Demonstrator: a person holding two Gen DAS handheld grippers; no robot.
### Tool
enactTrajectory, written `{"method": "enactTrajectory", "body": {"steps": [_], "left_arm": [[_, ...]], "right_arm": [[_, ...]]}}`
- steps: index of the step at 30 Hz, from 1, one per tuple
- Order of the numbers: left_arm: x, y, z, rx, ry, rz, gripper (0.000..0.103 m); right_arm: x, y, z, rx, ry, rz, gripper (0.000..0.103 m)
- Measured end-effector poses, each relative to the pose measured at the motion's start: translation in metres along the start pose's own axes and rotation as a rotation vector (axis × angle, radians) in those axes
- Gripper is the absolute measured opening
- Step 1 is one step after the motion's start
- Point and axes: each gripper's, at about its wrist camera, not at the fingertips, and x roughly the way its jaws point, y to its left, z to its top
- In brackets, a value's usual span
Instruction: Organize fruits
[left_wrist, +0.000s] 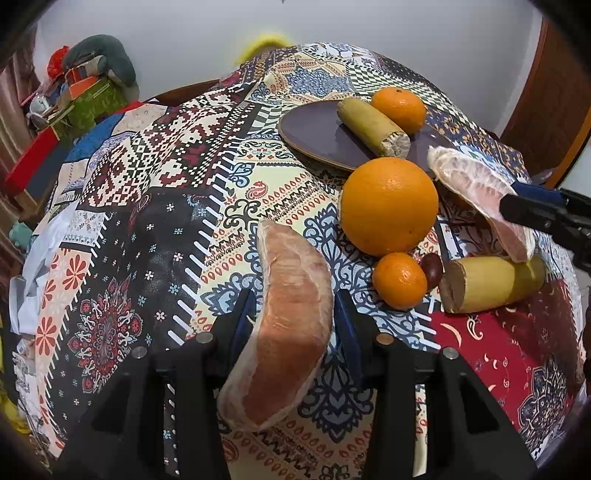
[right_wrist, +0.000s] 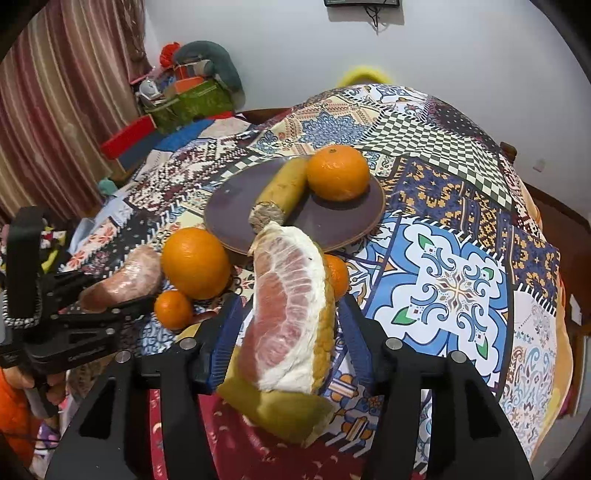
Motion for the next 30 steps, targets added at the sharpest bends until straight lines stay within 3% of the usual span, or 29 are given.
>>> {"method": "enactTrajectory", "body": {"steps": [9,17,30], "left_arm": [[0.0,0.004,-0.001,-0.031,-0.031,-0.021,0.03],[-0.006,0.006,-0.003,-0.049,-0.04,-0.017,0.025],[-0.036,0.004,0.004,-0.046,-0.106,-0.012,0.025]], "right_arm": [[0.02,0.002,0.0,-0.014,0.049,-0.023,0.051],[0.019,-0.002,0.001,0.012,0.033,-0.007,0.046],[-0.001,-0.002,0.006,0.015,-0.025,0.006,0.045]]}}
